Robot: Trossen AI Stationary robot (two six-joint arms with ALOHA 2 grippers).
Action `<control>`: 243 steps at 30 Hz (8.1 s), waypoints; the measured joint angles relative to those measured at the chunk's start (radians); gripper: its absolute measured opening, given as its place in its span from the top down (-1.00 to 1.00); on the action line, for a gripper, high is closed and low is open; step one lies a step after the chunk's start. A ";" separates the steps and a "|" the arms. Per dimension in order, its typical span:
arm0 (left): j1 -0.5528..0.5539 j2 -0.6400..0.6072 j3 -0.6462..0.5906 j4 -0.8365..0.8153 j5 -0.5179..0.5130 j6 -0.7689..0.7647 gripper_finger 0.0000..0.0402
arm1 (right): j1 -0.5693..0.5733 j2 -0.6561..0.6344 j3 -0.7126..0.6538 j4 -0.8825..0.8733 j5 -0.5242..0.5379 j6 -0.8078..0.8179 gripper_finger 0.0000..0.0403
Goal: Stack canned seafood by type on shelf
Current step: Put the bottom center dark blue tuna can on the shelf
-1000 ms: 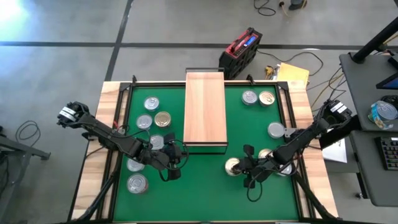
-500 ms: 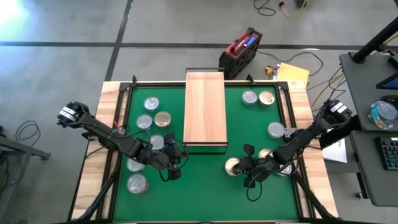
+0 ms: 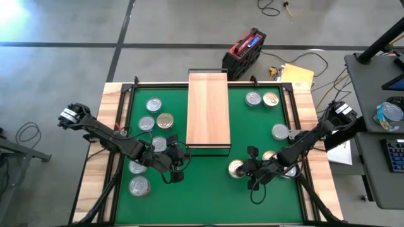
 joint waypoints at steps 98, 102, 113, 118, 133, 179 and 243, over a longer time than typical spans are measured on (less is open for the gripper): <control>-0.007 0.012 0.000 0.159 0.001 -0.036 1.00 | 0.024 -0.088 0.124 -0.362 -0.090 0.062 0.96; -0.019 0.056 0.000 0.233 0.002 -0.035 1.00 | 0.024 -0.090 0.123 -0.363 -0.047 0.013 0.96; -0.072 0.171 0.058 0.328 -0.019 -0.060 1.00 | -0.007 -0.090 0.107 -0.351 0.060 -0.044 0.96; -0.075 0.224 0.121 0.324 -0.024 0.005 1.00 | -0.020 -0.090 0.090 -0.249 0.036 -0.085 0.96; -0.088 0.245 0.149 0.295 -0.025 0.017 1.00 | -0.020 -0.088 0.072 -0.222 0.009 -0.116 0.95; -0.088 0.245 0.147 0.292 -0.025 0.024 1.00 | -0.031 0.029 0.072 -0.253 0.051 0.150 -0.89; -0.086 0.244 0.147 0.293 -0.027 0.016 1.00 | -0.081 0.074 0.070 -0.235 -0.100 0.120 -0.88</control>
